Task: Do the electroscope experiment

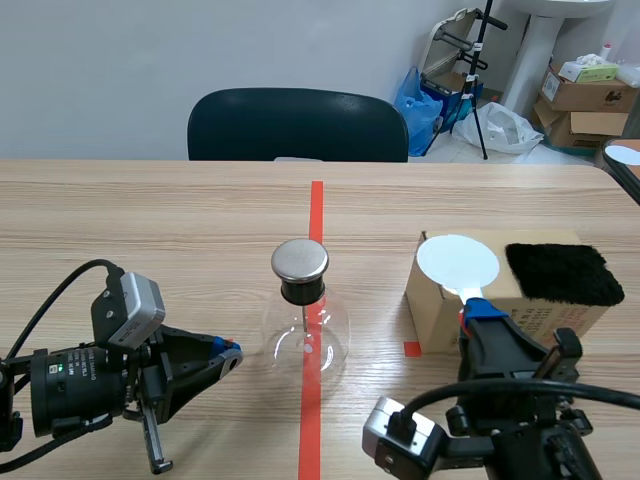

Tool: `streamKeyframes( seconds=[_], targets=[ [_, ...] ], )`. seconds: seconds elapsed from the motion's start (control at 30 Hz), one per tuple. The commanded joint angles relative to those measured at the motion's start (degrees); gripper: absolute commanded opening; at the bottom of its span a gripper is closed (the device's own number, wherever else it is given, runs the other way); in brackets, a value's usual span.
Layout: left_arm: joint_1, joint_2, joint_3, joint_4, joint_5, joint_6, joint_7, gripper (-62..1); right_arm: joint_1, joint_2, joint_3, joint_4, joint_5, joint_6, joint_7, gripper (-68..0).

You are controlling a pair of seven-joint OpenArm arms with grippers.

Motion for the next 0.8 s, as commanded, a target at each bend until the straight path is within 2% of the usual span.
streamKeyframes(
  seconds=[0.0, 0.17, 0.4, 0.53, 0.6, 0.77],
  targets=[
    [0.5, -0.2, -0.2, 1.7, -0.8, -0.2, -0.8, -59.2, 0.0, 0.3, 1.5, 0.9, 0.0, -3.4, 0.5, -66.4],
    [4.7, -2.2, -3.0, 7.3, -1.2, -0.3, -0.8, -59.2, -0.7, 0.3, 5.6, 0.9, 0.9, -3.4, 7.3, -66.4],
    [16.8, -6.7, -10.1, 22.3, -1.2, -0.5, -0.8, -59.2, -0.7, 0.3, 12.2, 0.9, 10.4, -3.4, 20.0, -66.4],
    [24.2, -8.9, -15.1, 30.5, -2.9, -2.7, -0.8, -59.2, -0.7, 0.3, 14.7, 0.9, 16.2, -3.4, 26.1, -66.4],
    [27.6, -9.8, -17.6, 34.0, -4.6, -3.3, -0.8, -59.2, -0.5, 0.3, 15.4, 0.7, 17.3, -3.4, 27.5, -66.4],
    [33.2, -10.4, -23.8, 40.5, -5.9, -3.3, -0.7, -59.2, 1.4, 0.3, 15.5, -1.6, 17.5, -3.4, 27.5, -66.4]
  ],
)
